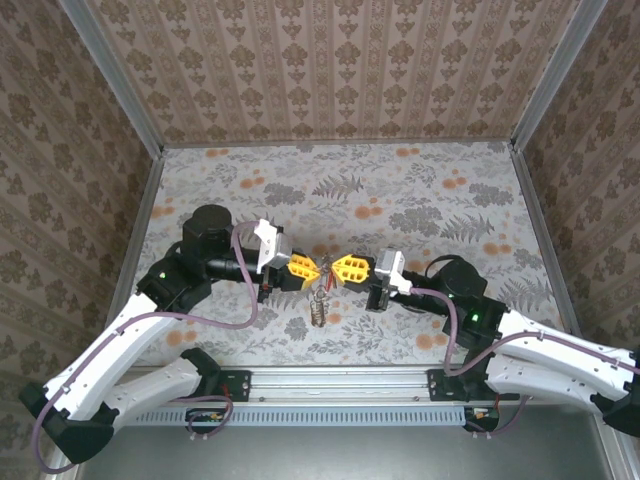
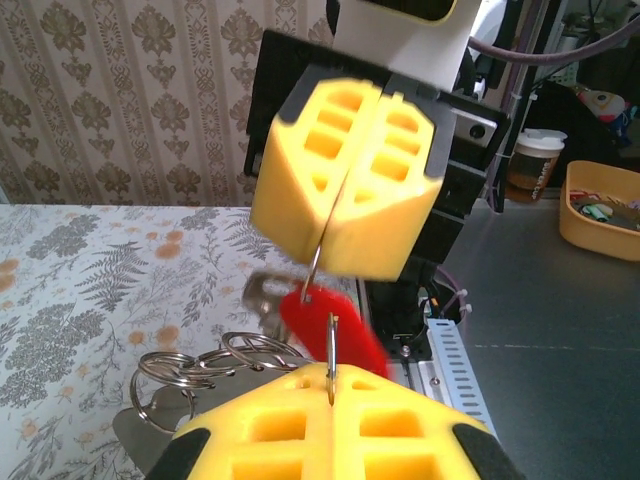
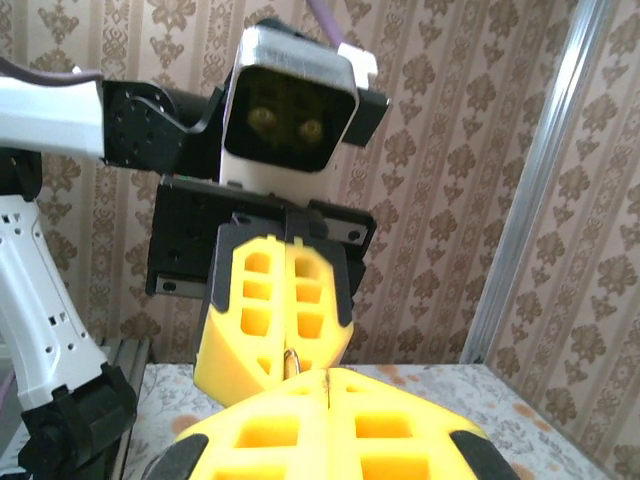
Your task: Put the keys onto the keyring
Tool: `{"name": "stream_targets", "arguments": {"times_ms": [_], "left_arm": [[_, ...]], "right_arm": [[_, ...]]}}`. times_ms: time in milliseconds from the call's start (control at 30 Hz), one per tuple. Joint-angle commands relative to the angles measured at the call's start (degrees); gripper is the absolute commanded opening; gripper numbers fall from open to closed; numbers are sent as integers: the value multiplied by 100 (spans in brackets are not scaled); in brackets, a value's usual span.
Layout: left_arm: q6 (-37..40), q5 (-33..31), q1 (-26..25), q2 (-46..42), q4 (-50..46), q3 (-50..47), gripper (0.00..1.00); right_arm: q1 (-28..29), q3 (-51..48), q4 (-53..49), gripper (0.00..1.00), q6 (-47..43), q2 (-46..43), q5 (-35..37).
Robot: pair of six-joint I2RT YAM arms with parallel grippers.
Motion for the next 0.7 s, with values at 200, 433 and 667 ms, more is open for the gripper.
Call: {"name": "stream_targets", "arguments": {"times_ms": [200, 433, 667], "left_arm": [[-260, 418, 110, -58, 444, -78, 0], [-399, 546, 187, -41, 647, -130, 0], [-470, 617, 234, -5, 740, -143, 0]], "right_arm": [[113, -167, 419, 0, -4, -72, -183], [148, -302, 539, 0, 0, -244, -124], [157, -259, 832, 0, 31, -69, -196]]}}
